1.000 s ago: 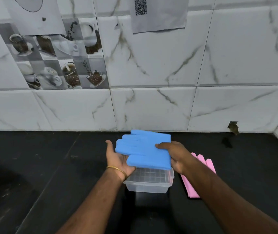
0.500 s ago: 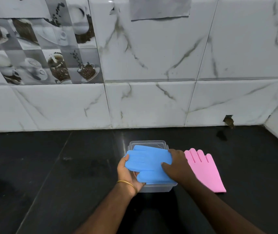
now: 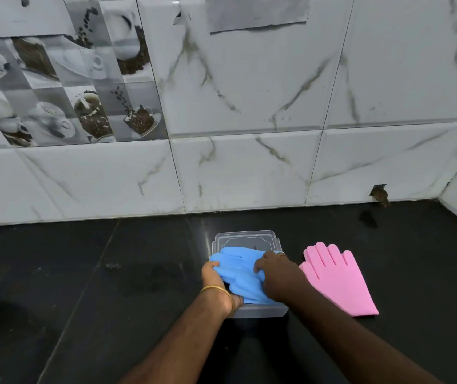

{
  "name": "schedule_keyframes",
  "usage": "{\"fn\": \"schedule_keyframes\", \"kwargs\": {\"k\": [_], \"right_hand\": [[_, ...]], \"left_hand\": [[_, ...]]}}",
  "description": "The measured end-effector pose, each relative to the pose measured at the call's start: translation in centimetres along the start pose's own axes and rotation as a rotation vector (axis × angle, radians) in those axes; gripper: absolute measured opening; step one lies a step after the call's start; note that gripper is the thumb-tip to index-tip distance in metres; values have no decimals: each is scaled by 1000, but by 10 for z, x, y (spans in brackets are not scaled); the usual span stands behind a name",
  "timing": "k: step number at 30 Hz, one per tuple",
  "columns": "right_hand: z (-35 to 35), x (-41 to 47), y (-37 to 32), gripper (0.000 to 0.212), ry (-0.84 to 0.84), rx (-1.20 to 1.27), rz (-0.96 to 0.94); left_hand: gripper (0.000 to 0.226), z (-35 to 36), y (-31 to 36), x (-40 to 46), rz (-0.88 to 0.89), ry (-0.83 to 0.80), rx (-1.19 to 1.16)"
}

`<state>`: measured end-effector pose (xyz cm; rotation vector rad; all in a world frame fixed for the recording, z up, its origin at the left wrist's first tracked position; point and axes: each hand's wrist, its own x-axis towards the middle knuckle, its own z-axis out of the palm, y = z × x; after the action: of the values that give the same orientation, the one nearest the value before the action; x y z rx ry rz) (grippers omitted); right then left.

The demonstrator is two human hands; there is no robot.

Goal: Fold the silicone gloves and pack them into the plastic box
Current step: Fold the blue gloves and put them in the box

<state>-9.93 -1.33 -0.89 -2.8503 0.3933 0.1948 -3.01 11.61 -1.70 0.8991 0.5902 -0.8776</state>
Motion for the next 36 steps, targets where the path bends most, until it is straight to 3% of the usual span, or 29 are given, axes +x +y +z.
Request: {"fn": "schedule_keyframes", "kwargs": {"k": [9,16,18,20,21,23,25,26,29,32,36], "right_hand": [[14,5,-5,24,28,-128,-14],[10,5,-3,24,43,-132,-44],[9,5,-3,24,48,-139,-54],[8,5,-2,24,42,-146,-61],[8,5,-1,25,34,-151,-65],[8,5,0,28,19,-161,-71],[7,6,0,29,6,-162,-74],[6,7,0,28,-1,-161,-75],[4,10,1,24,-27,-137,-72],[3,13,4,31,-66,-119,-61],[4,17,6,49,-146,-196,-44]], "left_hand": [[47,1,5,19,-67,131,75],[36,-2,18,-3,-139,-64,266],[34,-13,31,-15,-159,-66,499],[46,-22,51,-31,-122,20,947],[47,-23,61,-38,-17,98,1246],[32,-17,75,-43,439,280,1769],[12,2,72,-46,811,189,1886],[6,13,65,-47,872,68,1914],[15,34,38,-36,818,-135,2151],[41,35,24,-19,667,-59,2344],[69,32,16,-2,601,22,2492]]}}
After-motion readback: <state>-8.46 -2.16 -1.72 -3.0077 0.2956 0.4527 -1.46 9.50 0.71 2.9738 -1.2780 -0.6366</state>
